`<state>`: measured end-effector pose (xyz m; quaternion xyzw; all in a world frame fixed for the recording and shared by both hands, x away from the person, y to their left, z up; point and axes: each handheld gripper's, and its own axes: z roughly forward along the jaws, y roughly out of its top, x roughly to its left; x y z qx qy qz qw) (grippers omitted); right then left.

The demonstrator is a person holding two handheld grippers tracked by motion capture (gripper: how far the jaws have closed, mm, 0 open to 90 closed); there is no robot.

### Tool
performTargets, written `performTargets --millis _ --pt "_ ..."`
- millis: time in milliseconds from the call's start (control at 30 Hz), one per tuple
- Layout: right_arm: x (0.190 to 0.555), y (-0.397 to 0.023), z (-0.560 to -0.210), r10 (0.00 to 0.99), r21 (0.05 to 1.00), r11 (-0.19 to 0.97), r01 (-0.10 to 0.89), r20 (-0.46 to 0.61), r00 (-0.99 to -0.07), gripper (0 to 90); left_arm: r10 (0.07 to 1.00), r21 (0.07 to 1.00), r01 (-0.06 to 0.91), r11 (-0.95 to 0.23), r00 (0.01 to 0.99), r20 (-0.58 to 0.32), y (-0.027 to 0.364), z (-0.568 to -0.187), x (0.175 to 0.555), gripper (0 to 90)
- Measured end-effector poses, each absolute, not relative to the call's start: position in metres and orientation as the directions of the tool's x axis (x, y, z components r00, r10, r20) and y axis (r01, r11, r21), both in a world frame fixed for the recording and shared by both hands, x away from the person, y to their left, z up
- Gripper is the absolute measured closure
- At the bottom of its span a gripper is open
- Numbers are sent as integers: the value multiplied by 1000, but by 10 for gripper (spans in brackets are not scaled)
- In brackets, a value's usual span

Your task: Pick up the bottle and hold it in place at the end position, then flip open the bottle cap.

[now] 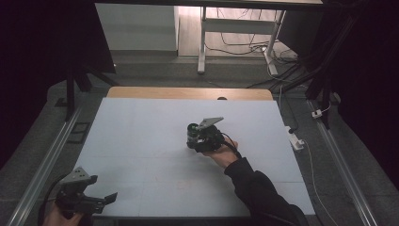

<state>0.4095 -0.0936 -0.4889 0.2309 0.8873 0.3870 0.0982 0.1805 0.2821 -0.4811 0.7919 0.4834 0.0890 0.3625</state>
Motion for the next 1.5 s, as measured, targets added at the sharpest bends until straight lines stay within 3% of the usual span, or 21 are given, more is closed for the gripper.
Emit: performTargets --millis 1167,1500 --pt "417 -85 -515 449 704 643 301 -28 -893 528 830 651 709 -272 515 -214 282 -481 182 0" --pt "417 -85 -515 449 709 638 301 -25 -893 528 813 696 664 -273 546 -202 279 -476 184 0"
